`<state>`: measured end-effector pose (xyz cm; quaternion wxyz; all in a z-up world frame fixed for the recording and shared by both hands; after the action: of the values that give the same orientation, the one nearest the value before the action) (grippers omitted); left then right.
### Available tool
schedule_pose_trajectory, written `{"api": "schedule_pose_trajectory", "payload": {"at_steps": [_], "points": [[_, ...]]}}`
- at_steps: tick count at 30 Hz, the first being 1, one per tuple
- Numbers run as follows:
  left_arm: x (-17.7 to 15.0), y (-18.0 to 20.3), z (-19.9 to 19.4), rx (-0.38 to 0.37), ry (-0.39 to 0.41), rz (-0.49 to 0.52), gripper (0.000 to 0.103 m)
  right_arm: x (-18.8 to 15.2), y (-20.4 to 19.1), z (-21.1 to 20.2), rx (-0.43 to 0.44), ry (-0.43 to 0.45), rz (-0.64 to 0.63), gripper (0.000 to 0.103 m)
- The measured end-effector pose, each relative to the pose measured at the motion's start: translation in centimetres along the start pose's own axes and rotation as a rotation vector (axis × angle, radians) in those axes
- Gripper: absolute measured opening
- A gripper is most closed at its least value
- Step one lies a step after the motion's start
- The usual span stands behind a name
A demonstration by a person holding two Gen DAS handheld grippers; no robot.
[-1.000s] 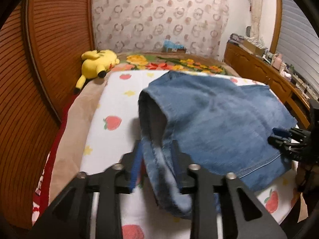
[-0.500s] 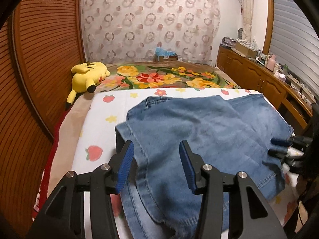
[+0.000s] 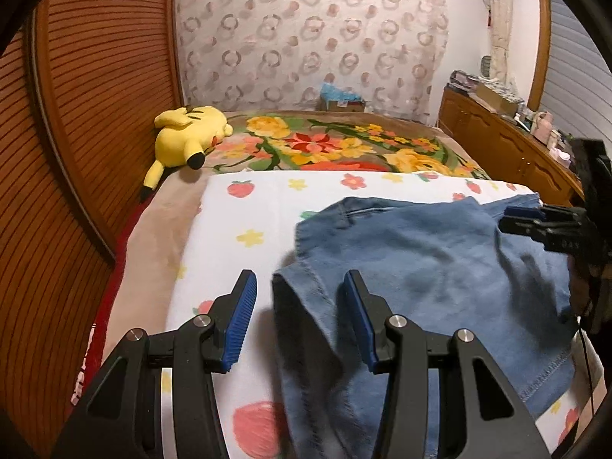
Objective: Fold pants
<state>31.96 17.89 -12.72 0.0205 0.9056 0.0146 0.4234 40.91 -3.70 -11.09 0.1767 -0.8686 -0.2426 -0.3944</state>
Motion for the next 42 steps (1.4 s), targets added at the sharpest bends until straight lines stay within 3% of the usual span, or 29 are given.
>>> {"api": "schedule_pose_trajectory", "payload": {"at_steps": [2,4,7,11,13,15,16,20,25,28,31,33,42], "points": [[-0.2,-0.1,0.4,0.0,-0.011,-0.002,0.049,0.7,0.6,1.5,0.047,-0.019,0.02,0.054],[-0.5,-0.3,0.9,-0.01,-0.022,-0.003,0.049,1.0,1.8,2.6,0.016,-0.033,0.033,0.054],[-0.9,-0.2,1.6,-0.033,-0.038,-0.001,0.048,0.9,2.6,3.6,0.043,-0.05,0.068,0.054],[-1.2,0.2,2.2,-0.066,-0.05,0.001,0.032,1.1,2.7,4.4,0.068,-0.055,0.077,0.052],[-1.3,0.6,2.3,-0.075,-0.054,0.015,0.021,1.3,2.6,4.6,0.085,-0.048,0.07,0.019],[-1.2,1.0,2.2,-0.081,-0.05,0.035,0.009,1.6,2.3,4.5,0.1,-0.032,0.052,0.005],[-1.0,1.0,2.0,-0.08,-0.038,0.035,0.008,1.9,2.1,4.1,0.103,-0.011,0.04,0.004],[0.5,0.9,1.1,-0.087,0.014,0.015,0.008,2.5,3.3,2.5,0.009,0.075,0.04,0.004],[0.7,1.3,1.5,-0.048,-0.011,0.049,0.01,1.6,3.4,3.7,-0.066,0.028,0.026,0.005],[0.1,1.1,1.0,-0.035,-0.023,0.056,0.019,1.4,3.4,3.4,-0.076,0.024,0.026,0.021],[-0.6,1.3,-0.1,-0.049,-0.02,0.054,0.031,1.3,2.5,1.9,-0.049,0.035,0.024,0.03],[-1.2,1.7,-1.2,-0.057,-0.009,0.061,0.045,0.8,1.9,0.3,-0.046,0.044,0.013,0.035],[-3.2,5.4,-5.4,-0.12,0.035,0.112,0.045,-3.6,-0.8,-6.5,-0.058,0.095,-0.054,0.037]]}}
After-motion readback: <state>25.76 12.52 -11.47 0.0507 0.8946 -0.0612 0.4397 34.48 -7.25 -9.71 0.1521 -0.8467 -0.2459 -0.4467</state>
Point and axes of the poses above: each gripper's, at about its wrist camera, not at the fingertips, and z roughly the way its jaws point, y to its right, x to its top, the point moved 10 cm from there along z, roughly the way its jaws point, and after that the axes turned 3 degrees about y, right-handed, at the moved point
